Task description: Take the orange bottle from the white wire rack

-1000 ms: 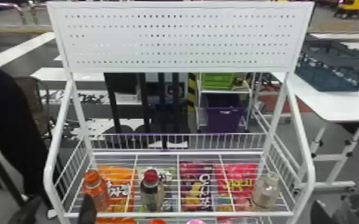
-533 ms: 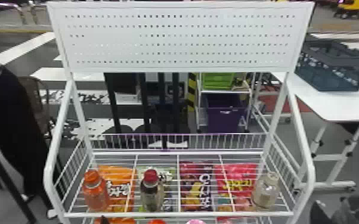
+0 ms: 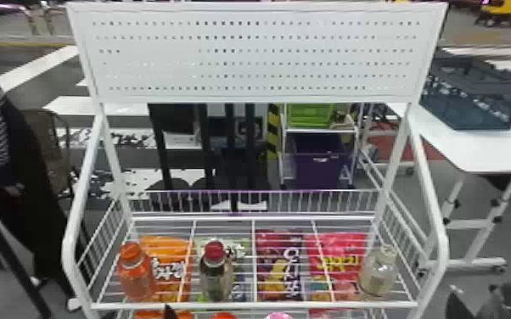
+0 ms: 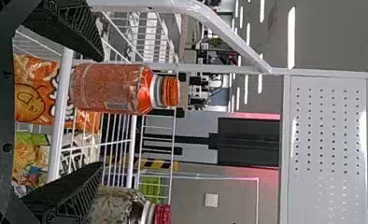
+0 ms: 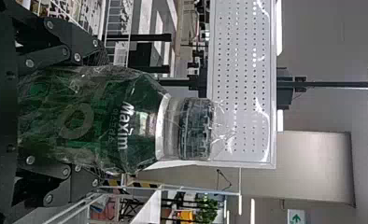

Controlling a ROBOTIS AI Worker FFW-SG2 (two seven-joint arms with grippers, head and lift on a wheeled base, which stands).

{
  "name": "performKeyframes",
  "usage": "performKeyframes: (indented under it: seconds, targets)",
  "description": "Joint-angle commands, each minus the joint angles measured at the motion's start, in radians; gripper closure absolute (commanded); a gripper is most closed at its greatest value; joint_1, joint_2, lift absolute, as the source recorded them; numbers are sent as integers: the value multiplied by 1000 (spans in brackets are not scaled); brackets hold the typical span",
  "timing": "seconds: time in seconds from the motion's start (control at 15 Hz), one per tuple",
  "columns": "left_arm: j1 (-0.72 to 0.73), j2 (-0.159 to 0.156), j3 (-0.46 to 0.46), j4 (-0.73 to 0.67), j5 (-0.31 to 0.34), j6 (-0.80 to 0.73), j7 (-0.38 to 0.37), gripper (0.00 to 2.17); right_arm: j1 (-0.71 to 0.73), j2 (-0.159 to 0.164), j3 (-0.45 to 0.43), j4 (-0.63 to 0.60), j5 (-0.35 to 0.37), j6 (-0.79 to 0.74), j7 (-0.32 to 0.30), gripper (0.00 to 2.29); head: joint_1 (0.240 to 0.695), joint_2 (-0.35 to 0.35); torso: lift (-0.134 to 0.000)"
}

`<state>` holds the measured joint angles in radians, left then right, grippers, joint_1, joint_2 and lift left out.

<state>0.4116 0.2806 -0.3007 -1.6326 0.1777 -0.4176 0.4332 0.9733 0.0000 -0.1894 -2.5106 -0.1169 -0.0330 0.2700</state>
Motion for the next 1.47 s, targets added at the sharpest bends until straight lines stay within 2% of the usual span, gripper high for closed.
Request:
performKeyframes:
  seconds: [0.0, 0.67, 1.13, 1.2, 1.27, 1.33, 1.4]
  targets:
    - [-56, -6, 0, 71, 5, -3, 1, 90, 16, 1, -4, -8, 0, -4, 0, 826, 499, 0, 0]
    - [-272, -11, 2, 330, 45, -49, -47, 90, 53, 1, -24, -50, 14, -8, 0, 826, 499, 0, 0]
    - [-353, -14, 8, 399, 55, -56, -67, 137, 44, 1, -38, -48, 25, 20, 0, 826, 499, 0, 0]
    - [-356, -14, 8, 398, 57, -56, -71, 383, 36, 1, -38, -47, 25, 35, 0, 826, 499, 0, 0]
    - [-356, -14, 8, 395, 57, -56, -73, 836, 30, 1, -38, -47, 25, 45, 0, 826, 499, 0, 0]
    - [-356, -17, 6, 393, 57, -56, -71, 1409, 21, 1, -38, -45, 26, 54, 0, 826, 499, 0, 0]
    - [-356, -18, 3, 395, 57, -56, -68, 1690, 12, 1, -38, -45, 26, 75, 0, 826, 499, 0, 0]
